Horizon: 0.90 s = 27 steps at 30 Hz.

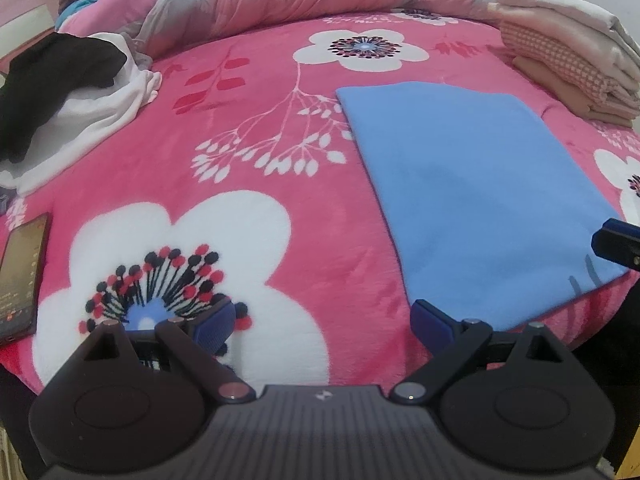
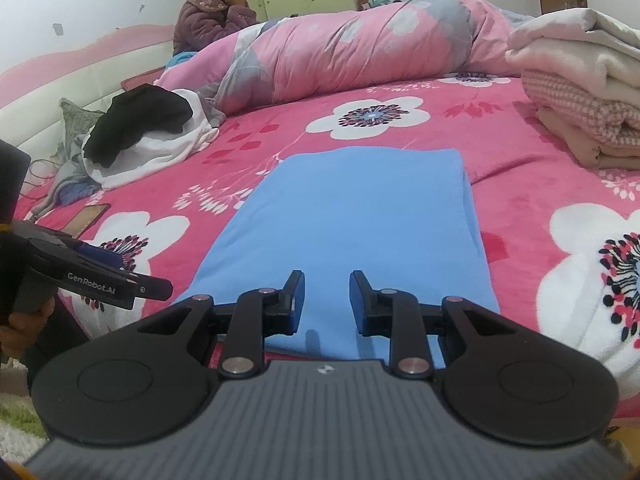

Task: Fold clothes
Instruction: 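Position both open grippers at the folded shirt's edge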

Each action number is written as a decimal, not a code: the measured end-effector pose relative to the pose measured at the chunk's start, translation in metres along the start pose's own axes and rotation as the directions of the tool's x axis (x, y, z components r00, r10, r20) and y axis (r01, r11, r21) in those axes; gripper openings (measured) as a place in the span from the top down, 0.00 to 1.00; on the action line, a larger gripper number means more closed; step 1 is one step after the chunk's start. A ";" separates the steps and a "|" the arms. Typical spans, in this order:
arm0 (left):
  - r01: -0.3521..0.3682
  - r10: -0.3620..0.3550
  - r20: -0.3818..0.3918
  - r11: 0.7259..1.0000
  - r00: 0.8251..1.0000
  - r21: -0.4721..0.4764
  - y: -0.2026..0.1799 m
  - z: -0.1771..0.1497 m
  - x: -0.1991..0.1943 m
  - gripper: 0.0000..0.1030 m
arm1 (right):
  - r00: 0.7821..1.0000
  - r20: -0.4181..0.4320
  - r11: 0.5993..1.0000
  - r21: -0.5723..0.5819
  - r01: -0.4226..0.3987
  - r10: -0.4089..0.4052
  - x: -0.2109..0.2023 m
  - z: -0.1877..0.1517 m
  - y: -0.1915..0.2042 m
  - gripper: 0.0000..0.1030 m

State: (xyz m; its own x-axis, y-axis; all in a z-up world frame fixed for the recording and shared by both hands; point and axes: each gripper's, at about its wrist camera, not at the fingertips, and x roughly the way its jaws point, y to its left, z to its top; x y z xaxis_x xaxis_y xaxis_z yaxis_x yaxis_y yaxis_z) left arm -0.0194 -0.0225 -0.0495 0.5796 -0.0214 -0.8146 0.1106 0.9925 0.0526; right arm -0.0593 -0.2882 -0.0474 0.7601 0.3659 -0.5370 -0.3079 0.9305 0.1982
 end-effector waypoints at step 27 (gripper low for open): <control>0.554 -0.533 0.192 0.829 0.824 -0.077 0.043 0.079 0.101 0.30 | 0.983 0.072 0.914 0.361 -0.185 0.170 0.100 0.076 -0.181 0.48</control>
State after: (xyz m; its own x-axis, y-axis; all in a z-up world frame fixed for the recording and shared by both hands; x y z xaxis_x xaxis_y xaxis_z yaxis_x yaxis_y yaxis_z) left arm 0.1075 0.0087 -0.0835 0.5739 -0.5698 -0.5882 0.3506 0.8200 -0.4524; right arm 0.1159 -0.4187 -0.0745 0.7359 0.5189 -0.4350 -0.2151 0.7883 0.5764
